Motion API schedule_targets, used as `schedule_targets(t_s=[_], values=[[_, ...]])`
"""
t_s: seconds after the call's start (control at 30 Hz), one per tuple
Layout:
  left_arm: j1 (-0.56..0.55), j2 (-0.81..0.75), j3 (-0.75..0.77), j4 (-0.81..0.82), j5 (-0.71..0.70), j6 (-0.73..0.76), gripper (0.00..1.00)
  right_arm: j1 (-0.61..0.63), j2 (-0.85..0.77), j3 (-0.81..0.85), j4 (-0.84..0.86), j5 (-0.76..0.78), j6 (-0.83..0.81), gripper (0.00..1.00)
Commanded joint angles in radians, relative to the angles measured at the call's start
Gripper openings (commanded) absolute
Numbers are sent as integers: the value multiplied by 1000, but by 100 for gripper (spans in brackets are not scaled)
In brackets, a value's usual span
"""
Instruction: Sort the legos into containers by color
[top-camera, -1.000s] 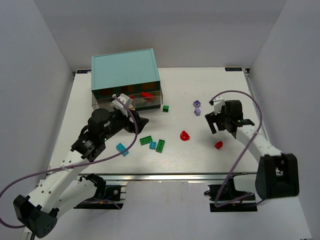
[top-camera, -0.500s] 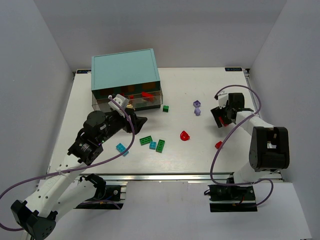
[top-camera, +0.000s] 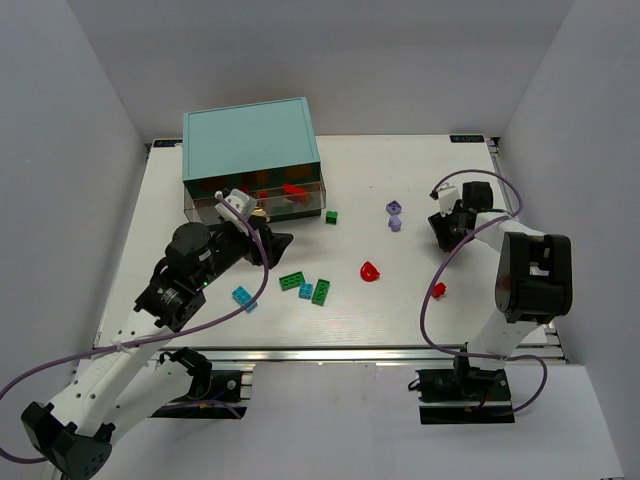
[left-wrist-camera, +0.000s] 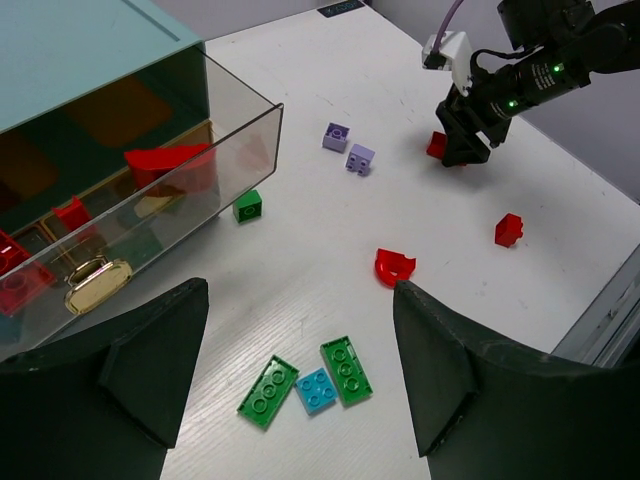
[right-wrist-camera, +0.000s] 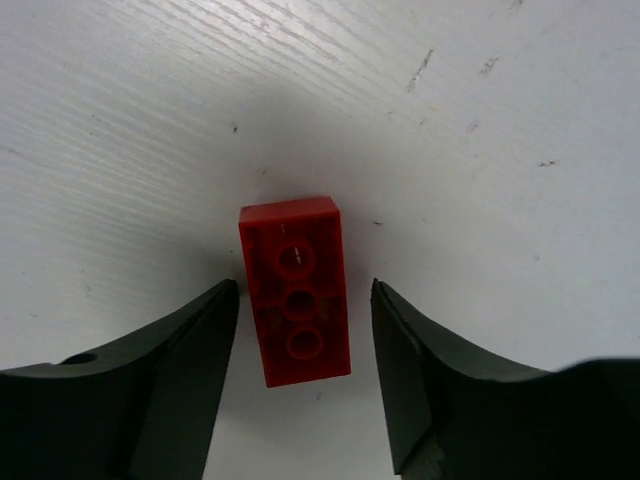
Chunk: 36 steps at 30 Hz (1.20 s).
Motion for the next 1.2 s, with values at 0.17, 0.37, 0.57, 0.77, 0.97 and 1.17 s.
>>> schedule_targets(t_s=[0.17,0.37,0.57,0.77,0.97,1.17], values=[[-5,-44,-17,17,-29,15,84,-26,0,35,-86,-138,-75,35],[-5,-72,-29,33,-35,15,85,-6,-153,22,-179,-283,-172,8],[-5,-101,-35,39,-55,23,84,135,-357,117,-273,-365,-270,3],[4,-146,-61,54,-127,36,85,350,-344,398,-336,-368,-244,4],[15,-182,-90,77,-210,58,85,554,-183,718,-339,-327,-214,5],[15,-161,-83,56,-254,72,85,707,-3,912,-330,-241,-221,13]])
